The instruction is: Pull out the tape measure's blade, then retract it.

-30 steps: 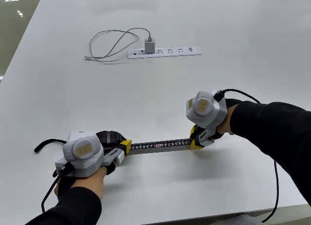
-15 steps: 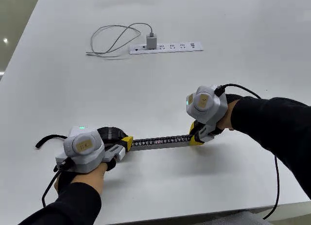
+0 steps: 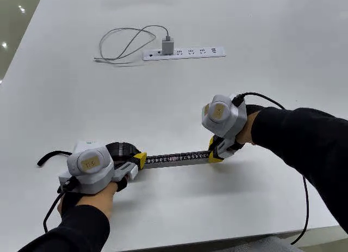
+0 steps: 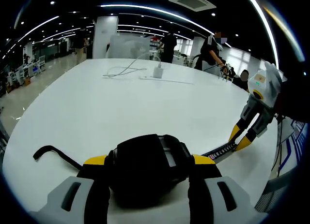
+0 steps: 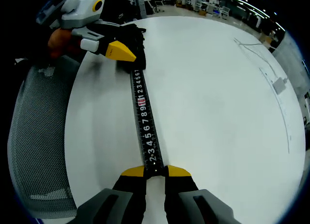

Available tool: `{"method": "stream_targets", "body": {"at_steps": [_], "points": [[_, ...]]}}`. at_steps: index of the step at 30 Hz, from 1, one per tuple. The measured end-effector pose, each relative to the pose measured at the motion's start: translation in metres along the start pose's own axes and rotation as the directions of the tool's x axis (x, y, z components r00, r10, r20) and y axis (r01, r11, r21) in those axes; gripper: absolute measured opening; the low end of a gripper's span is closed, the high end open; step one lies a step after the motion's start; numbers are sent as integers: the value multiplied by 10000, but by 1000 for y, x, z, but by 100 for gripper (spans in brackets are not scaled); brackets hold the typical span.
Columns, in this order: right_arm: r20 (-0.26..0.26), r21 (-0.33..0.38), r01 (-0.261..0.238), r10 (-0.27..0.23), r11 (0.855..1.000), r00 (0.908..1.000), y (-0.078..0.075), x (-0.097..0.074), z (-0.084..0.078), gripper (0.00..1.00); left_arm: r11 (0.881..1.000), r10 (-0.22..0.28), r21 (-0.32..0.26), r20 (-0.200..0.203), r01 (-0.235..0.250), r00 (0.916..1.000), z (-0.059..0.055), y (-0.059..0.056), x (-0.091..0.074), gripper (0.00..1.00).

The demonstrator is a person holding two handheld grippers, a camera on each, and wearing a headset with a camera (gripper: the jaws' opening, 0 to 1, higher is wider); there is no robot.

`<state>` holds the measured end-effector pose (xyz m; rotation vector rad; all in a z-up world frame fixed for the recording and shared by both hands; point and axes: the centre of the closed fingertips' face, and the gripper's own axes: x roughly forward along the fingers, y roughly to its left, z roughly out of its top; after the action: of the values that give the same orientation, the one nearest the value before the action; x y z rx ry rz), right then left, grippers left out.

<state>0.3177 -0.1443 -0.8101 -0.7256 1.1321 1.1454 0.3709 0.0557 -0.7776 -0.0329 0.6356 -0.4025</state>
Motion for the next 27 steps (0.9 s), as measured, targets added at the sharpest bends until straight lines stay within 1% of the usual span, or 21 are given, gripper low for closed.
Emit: {"method": "stream_targets", "body": {"at_steps": [3, 9, 14, 17, 21, 24, 26, 27], "points": [[-98, 19, 72, -72, 10000, 9999, 0, 1, 2, 10, 10000, 18, 54, -3, -18, 10000, 0, 0, 0, 61], [-124, 148, 89, -87, 9999, 9999, 0, 1, 3, 10, 9999, 12, 111, -76, -12, 10000, -1, -1, 0, 61], [-252, -107, 104, -107, 9999, 9996, 1, 2, 5, 9, 9999, 7, 166, -58, -6, 10000, -1, -1, 1, 62], [-271, -44, 187, -188, 9998, 9995, 1, 2, 6, 9, 9999, -77, 96, -138, 78, 9999, -1, -1, 1, 62], [-286, 137, 179, -176, 9997, 9994, 1, 2, 7, 9, 9999, -85, 94, -174, 87, 9998, -2, -1, 2, 62], [-351, -35, 237, -238, 9997, 9991, 3, 2, 8, 9, 9999, -95, 68, -172, 96, 9998, -2, -2, 2, 62], [-303, -323, 237, -247, 9992, 9992, 3, 2, 8, 10, 9998, -196, 76, -151, 197, 9997, -2, -1, 2, 62], [-295, -286, 239, -248, 9993, 9993, 3, 2, 8, 10, 9997, -210, 77, -149, 211, 9997, -2, -2, 2, 62]]}}
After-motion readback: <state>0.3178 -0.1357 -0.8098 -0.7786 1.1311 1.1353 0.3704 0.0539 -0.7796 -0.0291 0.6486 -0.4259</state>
